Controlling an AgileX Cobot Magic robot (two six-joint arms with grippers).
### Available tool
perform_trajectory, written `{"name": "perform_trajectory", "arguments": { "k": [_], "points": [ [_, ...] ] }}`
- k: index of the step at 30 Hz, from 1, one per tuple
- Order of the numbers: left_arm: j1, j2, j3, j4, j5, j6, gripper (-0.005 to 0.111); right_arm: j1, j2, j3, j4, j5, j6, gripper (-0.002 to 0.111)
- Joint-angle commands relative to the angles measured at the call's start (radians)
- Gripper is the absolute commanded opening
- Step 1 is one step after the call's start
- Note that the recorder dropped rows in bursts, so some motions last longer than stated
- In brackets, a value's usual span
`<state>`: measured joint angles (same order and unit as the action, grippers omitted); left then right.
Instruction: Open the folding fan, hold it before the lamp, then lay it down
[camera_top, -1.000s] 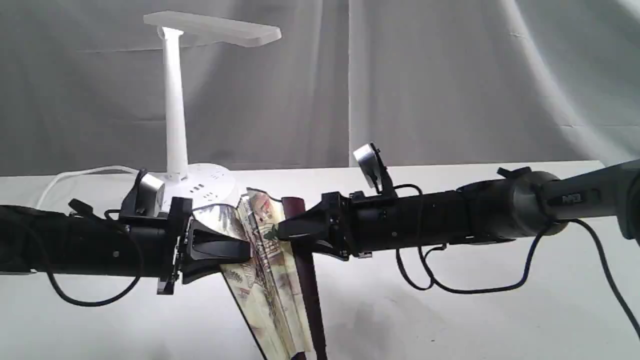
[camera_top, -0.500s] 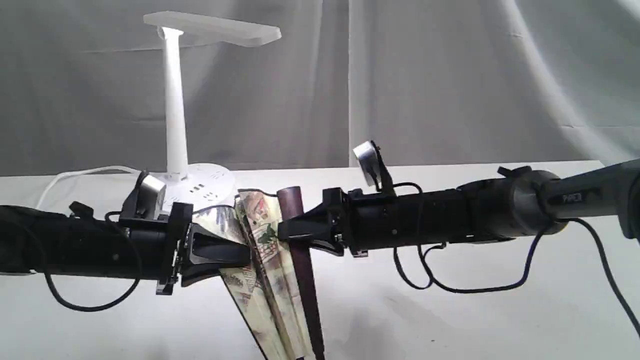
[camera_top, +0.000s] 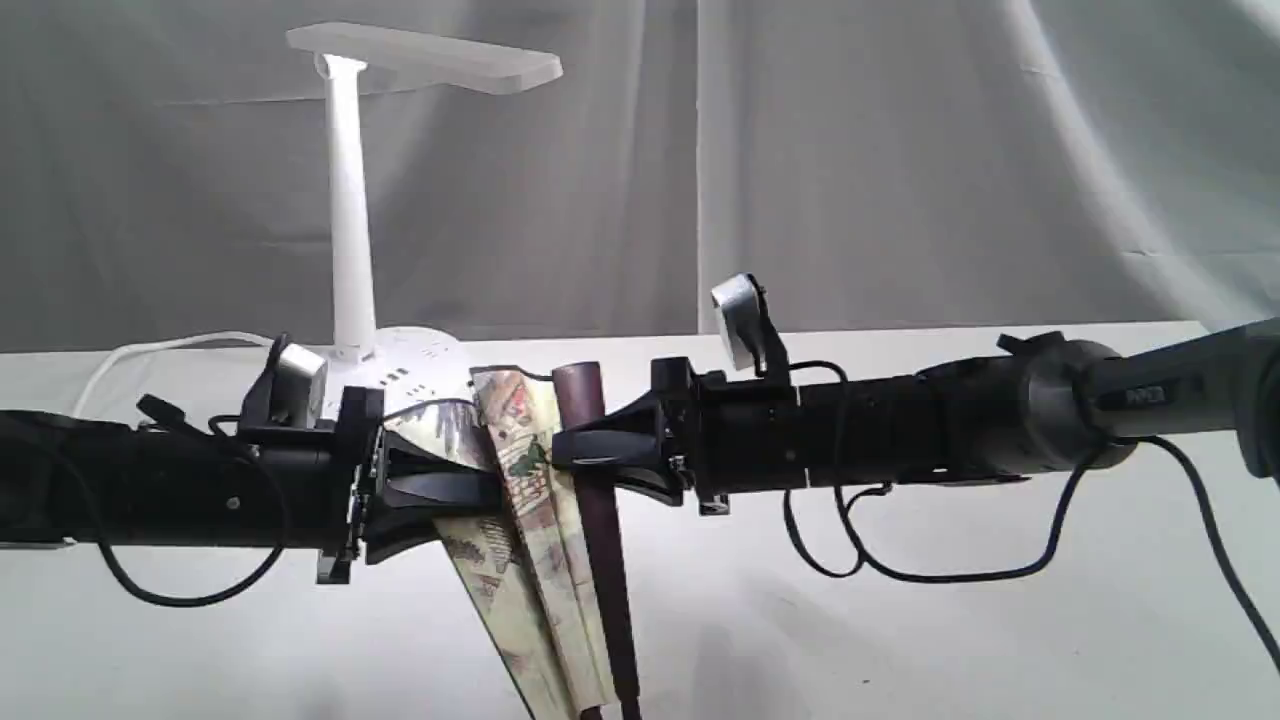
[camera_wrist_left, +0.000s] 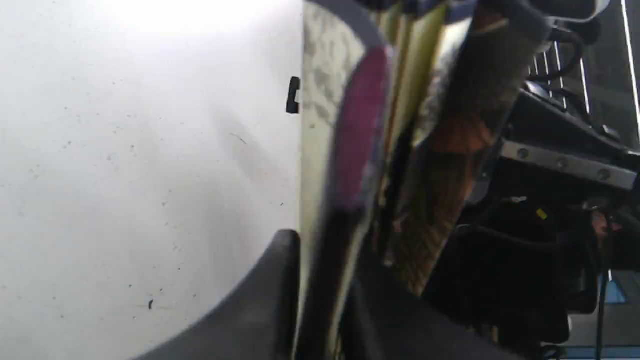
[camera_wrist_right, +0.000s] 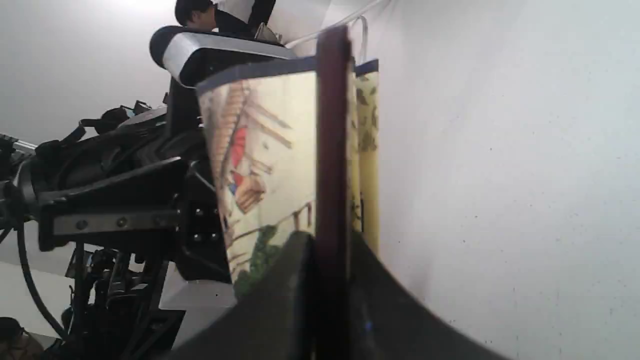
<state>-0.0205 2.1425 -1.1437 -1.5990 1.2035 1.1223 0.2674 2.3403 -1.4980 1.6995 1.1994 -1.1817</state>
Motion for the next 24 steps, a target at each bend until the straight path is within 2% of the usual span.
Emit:
{"name": "perform_trajectory", "arguments": {
  "k": [1,2,3,7,15,24],
  "points": [
    [-0.002,-0.014,-0.001,-0.041,0.018,-0.024,0.034,0.001,-0.009,-0.005,0.014,0.018,0.01,0.0],
    [-0.002,-0.014,-0.001,-0.041,0.018,-0.024,0.039,0.001,-0.009,-0.005,0.019,0.018,0.012,0.0],
    [-0.002,-0.014,-0.001,-0.041,0.018,-0.024,0.048,0.001,-0.009,-0.005,0.021,0.018,0.014,0.0],
    [-0.002,-0.014,-0.001,-0.043,0.018,-0.019,0.063,-0.006,-0.009,-0.005,0.027,0.018,0.028,0.0],
    [0.011,-0.014,-0.001,-0.079,0.018,0.01,0.064,-0.057,-0.009,-0.005,0.041,0.022,0.059,0.0],
    [0.04,-0.012,-0.001,-0.099,0.018,0.091,0.061,-0.058,-0.009,-0.005,0.045,0.022,0.071,0.0]
  ]
}}
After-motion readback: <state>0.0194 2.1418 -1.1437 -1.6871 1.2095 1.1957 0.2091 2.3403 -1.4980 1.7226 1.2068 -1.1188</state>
